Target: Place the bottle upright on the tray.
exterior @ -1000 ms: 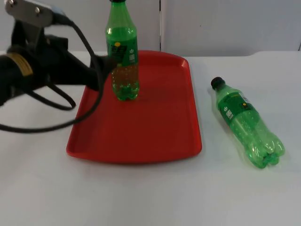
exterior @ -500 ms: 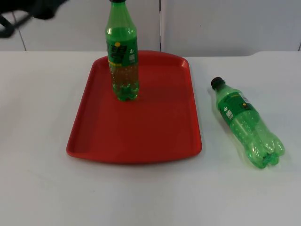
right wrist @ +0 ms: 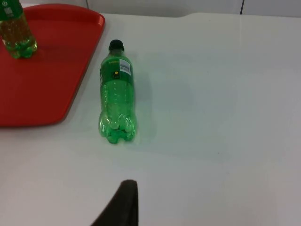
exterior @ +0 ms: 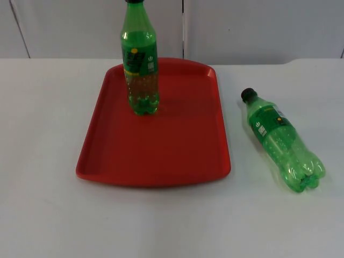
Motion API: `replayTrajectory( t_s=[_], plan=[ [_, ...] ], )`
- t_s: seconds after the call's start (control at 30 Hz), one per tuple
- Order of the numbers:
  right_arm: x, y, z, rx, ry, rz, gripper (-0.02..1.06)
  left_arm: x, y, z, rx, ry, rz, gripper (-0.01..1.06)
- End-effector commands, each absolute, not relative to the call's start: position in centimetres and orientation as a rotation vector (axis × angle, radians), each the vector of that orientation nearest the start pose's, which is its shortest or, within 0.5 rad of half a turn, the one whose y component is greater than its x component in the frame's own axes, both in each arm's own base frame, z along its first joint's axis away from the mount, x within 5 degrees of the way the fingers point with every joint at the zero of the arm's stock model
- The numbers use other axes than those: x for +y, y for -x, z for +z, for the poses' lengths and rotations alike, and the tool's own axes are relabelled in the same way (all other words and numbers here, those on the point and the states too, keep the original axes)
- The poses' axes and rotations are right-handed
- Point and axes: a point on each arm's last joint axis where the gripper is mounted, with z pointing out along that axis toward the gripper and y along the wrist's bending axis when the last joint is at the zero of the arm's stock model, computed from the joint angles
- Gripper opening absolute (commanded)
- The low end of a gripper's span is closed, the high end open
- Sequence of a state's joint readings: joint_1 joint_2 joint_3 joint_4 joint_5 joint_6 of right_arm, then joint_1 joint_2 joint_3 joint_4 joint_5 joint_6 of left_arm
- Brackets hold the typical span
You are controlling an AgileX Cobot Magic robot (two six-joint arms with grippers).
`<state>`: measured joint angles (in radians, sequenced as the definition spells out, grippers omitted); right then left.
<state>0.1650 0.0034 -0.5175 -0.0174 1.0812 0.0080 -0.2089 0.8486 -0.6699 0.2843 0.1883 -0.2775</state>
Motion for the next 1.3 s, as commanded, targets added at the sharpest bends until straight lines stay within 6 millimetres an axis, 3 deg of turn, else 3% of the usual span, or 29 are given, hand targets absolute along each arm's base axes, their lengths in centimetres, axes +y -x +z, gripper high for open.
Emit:
replayTrajectory(
  t_s=[0.0,0.4,0.63,1.27],
  plan=[
    [-0.2,0.7,28.0,2.040,0.157,0.090,1.05,-2.8,-16.4,33.7,1.857,-0.122,-0.097,1.02],
    [-0.2,0.7,28.0,2.040,0.157,0.090,1.05,-0.9,-10.5,34.1,1.952,-0.087,-0.011,1.02],
    [-0.2,0.7,28.0,2.040,0.157,0.090,1.05,-1.5,-6.9,32.8,1.916,-0.226,-0.127,1.02],
    [-0.2,0.7,28.0,2.040,0.157,0.090,1.05,-0.3,0.9,31.5,1.830,-0.239,-0.182,1.02]
  ],
)
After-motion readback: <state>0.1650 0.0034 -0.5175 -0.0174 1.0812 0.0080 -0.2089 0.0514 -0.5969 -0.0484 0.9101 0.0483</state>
